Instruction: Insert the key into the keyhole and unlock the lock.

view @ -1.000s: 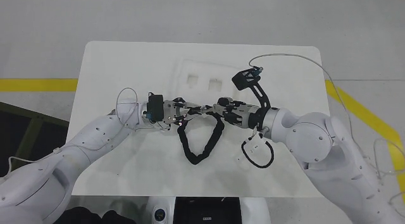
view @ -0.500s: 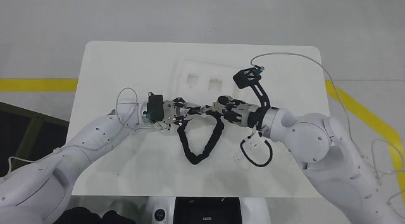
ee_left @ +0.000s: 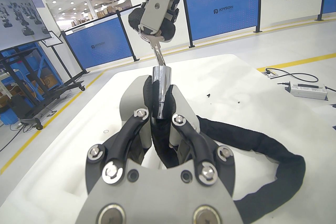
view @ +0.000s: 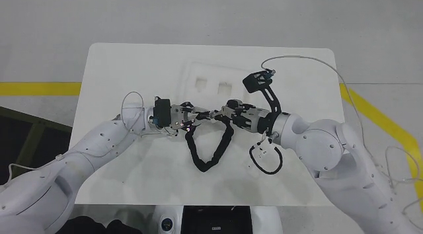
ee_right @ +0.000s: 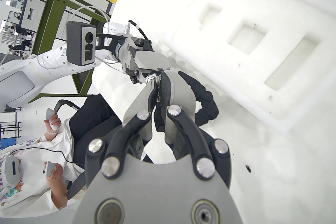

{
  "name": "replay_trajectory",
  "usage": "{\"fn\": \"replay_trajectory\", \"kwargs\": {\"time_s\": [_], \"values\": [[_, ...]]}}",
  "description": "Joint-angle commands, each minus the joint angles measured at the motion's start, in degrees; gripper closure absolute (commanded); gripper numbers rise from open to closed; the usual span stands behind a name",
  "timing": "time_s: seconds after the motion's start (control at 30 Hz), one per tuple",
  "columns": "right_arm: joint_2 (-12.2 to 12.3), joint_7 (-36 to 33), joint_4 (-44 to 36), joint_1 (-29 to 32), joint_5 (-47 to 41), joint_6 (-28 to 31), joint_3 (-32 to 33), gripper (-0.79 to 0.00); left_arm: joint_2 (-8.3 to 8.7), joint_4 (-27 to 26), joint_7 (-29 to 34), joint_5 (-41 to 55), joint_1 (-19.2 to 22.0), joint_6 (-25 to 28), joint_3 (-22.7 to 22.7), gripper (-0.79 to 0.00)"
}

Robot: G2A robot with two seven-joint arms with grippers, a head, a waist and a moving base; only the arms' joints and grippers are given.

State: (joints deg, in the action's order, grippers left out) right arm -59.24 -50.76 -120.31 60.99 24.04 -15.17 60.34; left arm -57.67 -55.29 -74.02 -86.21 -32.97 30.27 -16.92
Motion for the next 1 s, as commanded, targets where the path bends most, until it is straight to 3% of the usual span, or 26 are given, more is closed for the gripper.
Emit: {"fn": "replay_trajectory", "kwargs": {"time_s": [0.0,0.97], "values": [[-0.03,-0.22,-0.08,0.03,0.32,0.04,-0.20,0.000,0.00,0.00,0.00,0.00,0.00,0.00,0.00,0.000],[-1.41,-0.91,0.38,-1.20,2.60,-0.89,-4.17,0.000,0.00,0.00,0.00,0.00,0.00,0.00,0.00,0.000]]}}
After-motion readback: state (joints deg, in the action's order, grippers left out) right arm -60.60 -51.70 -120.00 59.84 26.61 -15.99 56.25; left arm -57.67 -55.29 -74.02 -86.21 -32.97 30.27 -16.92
